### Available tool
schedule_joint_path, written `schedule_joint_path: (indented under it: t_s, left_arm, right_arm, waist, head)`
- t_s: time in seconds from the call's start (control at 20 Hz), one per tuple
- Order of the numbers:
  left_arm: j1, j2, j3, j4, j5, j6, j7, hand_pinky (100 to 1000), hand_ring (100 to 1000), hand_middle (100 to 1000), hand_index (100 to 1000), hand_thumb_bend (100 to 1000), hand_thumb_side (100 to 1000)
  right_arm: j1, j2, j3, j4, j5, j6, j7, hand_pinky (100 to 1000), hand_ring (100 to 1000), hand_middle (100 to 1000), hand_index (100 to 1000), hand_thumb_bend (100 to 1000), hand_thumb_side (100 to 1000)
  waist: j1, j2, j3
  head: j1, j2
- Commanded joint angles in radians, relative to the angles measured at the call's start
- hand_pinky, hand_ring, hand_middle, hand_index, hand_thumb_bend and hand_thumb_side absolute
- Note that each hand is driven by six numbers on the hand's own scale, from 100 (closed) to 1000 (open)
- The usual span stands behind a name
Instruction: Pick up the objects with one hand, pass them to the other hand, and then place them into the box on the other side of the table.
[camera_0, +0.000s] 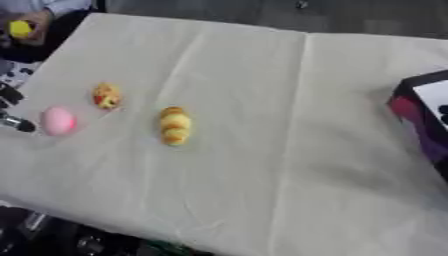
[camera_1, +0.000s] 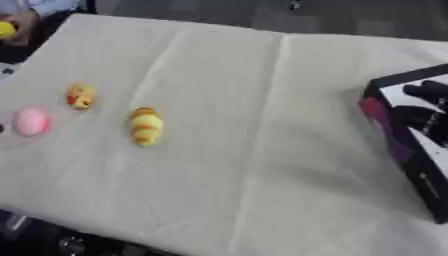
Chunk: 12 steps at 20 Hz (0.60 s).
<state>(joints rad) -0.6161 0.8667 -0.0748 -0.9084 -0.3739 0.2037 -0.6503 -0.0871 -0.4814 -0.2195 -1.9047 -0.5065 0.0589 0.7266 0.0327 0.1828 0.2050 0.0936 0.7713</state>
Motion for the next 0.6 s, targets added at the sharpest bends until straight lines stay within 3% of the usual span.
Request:
schedule_joint_path:
  t_s: [0.05,0.6]
  left_arm:
    - [-0.026,0.02,0.001,-0.005,-0.017,-0.001,-0.005,886,863,780,819,778,198]
    - [-0.074,-0.034,-0.022,0.031,-0.085,-0.006,-0.007,884,858,776,818,788,188]
  right_arm:
    - [-0.006,-0.023,-0.004,-0.013,0.003,-0.001,0.003,1000,950,1000,1000,100,543]
    - [-0.008,-0.02,-0.003,-0.014,0.004,-0.004,0.007,1000,950,1000,1000,100,543]
  waist:
    - [0.005,-0.003,0.0]
    - [0.0,0.0,-0.003]
  head:
    - [-0.007,-0.001]
    - [-0.028,-0.001]
